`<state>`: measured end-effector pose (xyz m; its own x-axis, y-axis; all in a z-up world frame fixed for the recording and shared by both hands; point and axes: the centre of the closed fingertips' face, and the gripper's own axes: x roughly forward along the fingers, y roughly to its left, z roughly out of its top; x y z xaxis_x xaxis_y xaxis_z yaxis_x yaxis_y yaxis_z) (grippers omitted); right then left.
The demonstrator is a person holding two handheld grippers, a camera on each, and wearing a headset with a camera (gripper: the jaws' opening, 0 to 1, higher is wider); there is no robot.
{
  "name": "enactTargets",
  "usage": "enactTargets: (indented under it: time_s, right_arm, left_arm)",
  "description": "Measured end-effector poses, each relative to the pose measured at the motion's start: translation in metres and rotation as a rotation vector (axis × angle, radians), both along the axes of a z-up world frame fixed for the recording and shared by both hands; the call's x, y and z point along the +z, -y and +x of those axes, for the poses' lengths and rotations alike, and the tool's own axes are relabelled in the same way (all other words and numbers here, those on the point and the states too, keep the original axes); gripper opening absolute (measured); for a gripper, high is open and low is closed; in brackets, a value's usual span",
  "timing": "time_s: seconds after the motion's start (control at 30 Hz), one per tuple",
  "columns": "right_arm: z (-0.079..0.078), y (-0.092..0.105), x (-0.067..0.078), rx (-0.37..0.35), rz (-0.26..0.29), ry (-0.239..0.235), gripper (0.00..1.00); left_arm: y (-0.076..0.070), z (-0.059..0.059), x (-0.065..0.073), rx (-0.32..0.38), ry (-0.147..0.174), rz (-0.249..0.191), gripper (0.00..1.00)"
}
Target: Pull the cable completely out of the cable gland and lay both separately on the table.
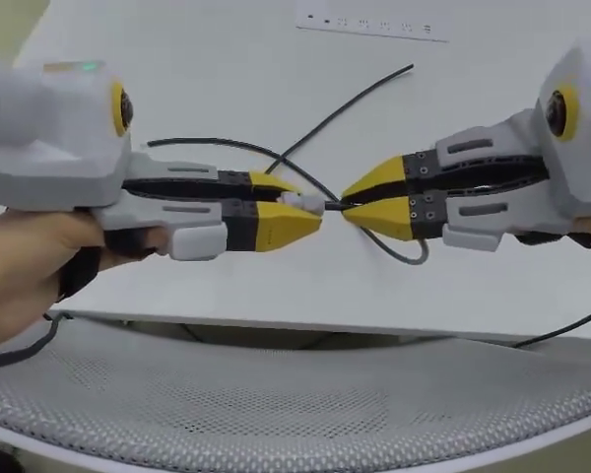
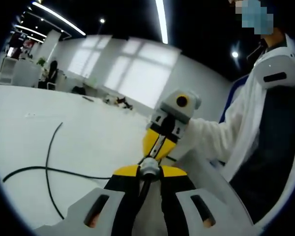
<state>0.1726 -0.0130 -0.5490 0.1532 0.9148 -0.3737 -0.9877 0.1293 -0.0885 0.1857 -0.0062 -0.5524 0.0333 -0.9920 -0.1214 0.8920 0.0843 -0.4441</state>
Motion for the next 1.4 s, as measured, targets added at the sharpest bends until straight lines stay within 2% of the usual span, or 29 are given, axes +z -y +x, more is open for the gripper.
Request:
enactTargets:
  time_s: [0.57, 0.63, 0.87, 1.1, 1.4]
  right_arm:
    - [0.002, 0.003, -0.006, -0.006, -0.027, -0.017, 0.03]
    - [0.004, 0.012, -0.018, -0.025, -0.102, -0.005, 0.03]
    - [0.004, 0.017, -0.023, -0.057, -0.074, -0.016, 0.02]
    - [0.01, 0.025, -0.031, -0.103, -0.074, -0.038, 0.02]
    - [0.016, 0.047, -0.049, -0.167, -0.119, -0.078, 0.02]
  left_arm:
    - [0.001, -0.002, 0.001, 0.01, -0.002, 0.01, 0.16]
    - [0.002, -0.002, 0.003, 0.011, -0.003, 0.003, 0.16]
    - [0.003, -0.004, 0.002, 0.007, 0.016, 0.019, 0.16]
    - [0.0, 0.0, 0.0, 0.02, 0.016, 0.027, 0.16]
    - [-0.001, 0.002, 0.001, 0.03, 0.011, 0.021, 0.16]
